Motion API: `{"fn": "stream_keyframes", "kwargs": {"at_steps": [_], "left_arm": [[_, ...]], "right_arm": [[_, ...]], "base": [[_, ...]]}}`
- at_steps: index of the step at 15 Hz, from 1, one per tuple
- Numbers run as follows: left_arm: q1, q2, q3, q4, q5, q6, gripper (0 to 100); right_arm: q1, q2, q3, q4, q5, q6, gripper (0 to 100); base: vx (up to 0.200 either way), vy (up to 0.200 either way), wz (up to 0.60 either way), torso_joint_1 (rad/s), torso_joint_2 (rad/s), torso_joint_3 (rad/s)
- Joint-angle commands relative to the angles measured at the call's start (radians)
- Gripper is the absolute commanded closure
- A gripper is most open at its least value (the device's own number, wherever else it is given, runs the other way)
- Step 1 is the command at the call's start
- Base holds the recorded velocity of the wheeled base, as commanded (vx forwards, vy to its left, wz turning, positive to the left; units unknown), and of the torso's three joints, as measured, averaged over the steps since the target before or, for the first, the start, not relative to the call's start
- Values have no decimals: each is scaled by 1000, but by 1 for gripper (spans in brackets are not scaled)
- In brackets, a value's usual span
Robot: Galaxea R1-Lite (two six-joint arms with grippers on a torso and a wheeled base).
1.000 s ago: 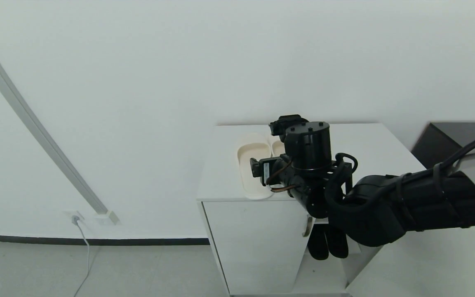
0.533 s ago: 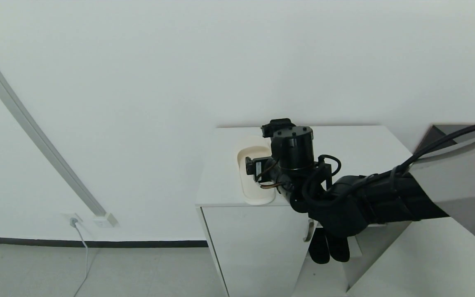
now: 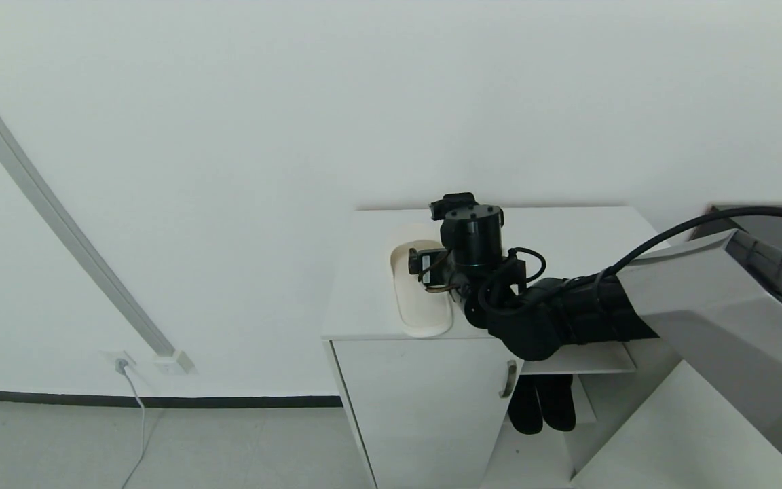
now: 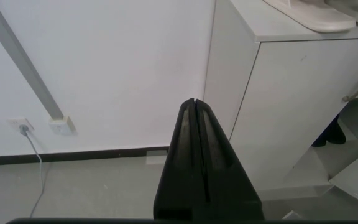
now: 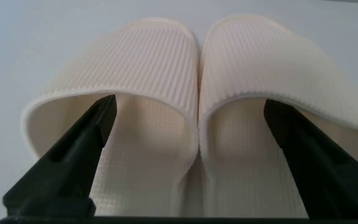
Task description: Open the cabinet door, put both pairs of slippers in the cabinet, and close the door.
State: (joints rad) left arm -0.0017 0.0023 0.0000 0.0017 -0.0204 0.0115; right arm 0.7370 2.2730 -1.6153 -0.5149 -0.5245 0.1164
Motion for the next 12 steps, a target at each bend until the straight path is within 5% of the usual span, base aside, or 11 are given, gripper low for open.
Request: {"fn": "stream_keyframes", "kwargs": {"at_steps": [1,12], "left_arm": [[0,1,0,0,-1,1,100],[0,1,0,0,0,-1,100]], "right_arm": [[-2,14,-23,7,0,0,100],[27,-38,-20,13,0,2,100]], "base": [[0,0,0,0,0,0],[0,0,0,0,0,0]]}}
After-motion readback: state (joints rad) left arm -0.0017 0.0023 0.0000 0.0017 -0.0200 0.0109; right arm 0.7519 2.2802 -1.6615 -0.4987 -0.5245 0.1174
